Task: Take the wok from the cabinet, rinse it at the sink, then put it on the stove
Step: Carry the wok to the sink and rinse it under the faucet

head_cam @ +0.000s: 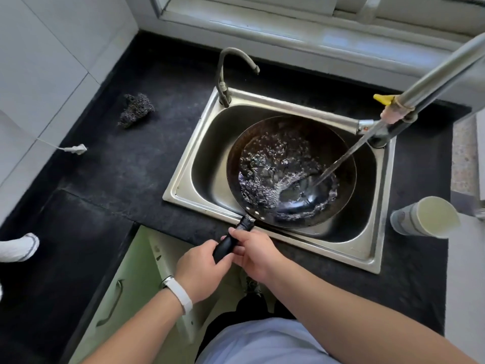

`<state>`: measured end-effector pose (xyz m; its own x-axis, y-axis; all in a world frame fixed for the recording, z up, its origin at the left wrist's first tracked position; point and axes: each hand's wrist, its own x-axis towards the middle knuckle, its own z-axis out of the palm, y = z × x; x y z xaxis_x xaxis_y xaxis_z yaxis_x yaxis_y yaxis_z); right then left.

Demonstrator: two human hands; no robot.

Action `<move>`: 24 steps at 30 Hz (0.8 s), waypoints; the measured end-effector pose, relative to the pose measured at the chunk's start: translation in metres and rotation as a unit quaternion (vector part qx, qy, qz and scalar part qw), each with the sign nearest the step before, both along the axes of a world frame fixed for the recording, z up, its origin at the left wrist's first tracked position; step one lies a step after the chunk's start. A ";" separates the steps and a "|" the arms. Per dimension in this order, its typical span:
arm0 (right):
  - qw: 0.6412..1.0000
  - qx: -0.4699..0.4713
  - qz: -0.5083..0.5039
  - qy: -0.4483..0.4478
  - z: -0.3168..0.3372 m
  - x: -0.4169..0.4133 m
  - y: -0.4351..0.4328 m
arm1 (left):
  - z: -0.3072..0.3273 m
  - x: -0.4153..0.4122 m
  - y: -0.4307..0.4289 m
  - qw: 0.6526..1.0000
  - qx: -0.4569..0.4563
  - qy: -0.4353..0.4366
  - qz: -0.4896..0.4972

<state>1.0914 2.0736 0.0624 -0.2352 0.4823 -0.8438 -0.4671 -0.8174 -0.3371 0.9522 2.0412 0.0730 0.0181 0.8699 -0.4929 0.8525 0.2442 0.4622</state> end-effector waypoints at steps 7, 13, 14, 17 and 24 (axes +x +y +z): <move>1.000 -0.003 0.000 -0.002 -0.004 0.004 -0.003 | -0.001 0.008 -0.009 1.000 0.014 -0.002 0.013; 1.000 -0.005 0.006 -0.005 0.002 0.011 -0.005 | 0.007 0.013 -0.014 1.000 0.029 0.002 -0.009; 1.000 -0.003 0.008 0.001 0.005 0.012 -0.005 | 0.009 0.015 -0.014 0.999 0.033 0.003 -0.013; 1.000 0.011 0.003 -0.001 0.011 0.017 -0.005 | 0.015 0.019 -0.015 0.999 0.043 0.004 -0.015; 0.999 0.029 0.011 -0.011 0.013 0.020 -0.008 | 0.023 0.024 -0.018 0.999 0.052 -0.007 -0.005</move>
<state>1.1118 2.0657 0.0752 -0.2287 0.5250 -0.8198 -0.4416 -0.8065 -0.3932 0.9759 2.0228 0.0960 0.0323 0.9161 -0.3996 0.8482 0.1864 0.4957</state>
